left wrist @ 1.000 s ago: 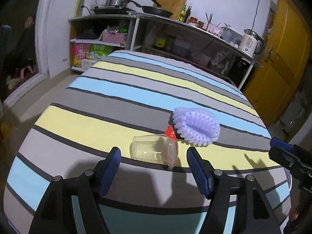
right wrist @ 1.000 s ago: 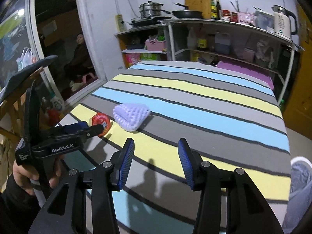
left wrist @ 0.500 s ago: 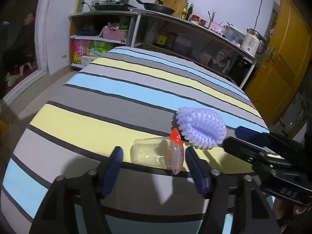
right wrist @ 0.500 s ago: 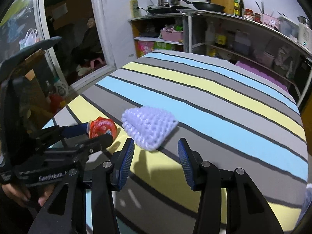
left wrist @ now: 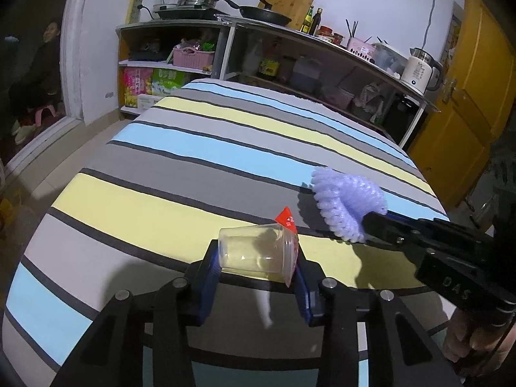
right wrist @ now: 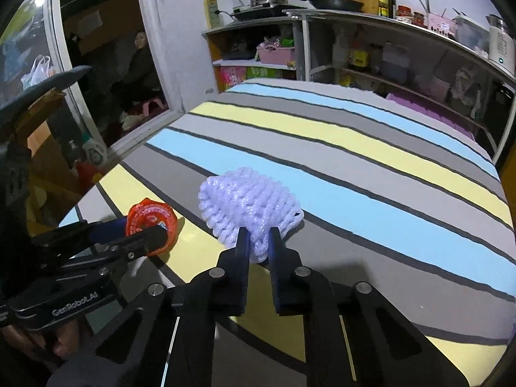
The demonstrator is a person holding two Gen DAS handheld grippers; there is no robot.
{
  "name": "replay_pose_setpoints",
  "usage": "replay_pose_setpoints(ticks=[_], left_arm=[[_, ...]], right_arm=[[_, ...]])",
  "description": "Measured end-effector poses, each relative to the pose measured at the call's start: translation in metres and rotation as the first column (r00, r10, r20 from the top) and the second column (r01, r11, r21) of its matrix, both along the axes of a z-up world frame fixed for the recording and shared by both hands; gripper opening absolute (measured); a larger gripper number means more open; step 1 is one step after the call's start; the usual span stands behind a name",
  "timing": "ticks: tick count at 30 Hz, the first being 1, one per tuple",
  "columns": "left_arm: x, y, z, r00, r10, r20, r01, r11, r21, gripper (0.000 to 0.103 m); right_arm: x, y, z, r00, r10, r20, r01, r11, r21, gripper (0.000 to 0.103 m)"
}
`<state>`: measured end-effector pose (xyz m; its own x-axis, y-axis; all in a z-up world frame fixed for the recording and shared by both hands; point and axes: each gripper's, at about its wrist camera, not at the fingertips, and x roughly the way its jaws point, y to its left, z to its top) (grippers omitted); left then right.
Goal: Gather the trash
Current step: 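Grasp the white mesh sleeve with the right tool while the left tool grasps the clear cup, then carry the white mesh sleeve and clear cup over the trash bin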
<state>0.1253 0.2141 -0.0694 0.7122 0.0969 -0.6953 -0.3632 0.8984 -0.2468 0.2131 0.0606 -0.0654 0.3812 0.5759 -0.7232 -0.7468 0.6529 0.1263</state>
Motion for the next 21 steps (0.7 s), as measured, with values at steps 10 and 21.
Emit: replay_pose_setpoints(ticks=[10,21], left_arm=[[-0.011,-0.015,0.016,1.000,0.013,0.023,-0.013,1.000,0.027,0.040],[-0.020,-0.072,0.056,0.992,-0.083,0.092,0.076,0.994,0.078,0.040]], right_arm=[[-0.014,-0.051,0.025,0.996,-0.074,0.039,0.072,0.996,0.047,0.011],[-0.035,-0.124,0.049,0.978,-0.194,0.070,0.188,0.978,0.091,0.011]])
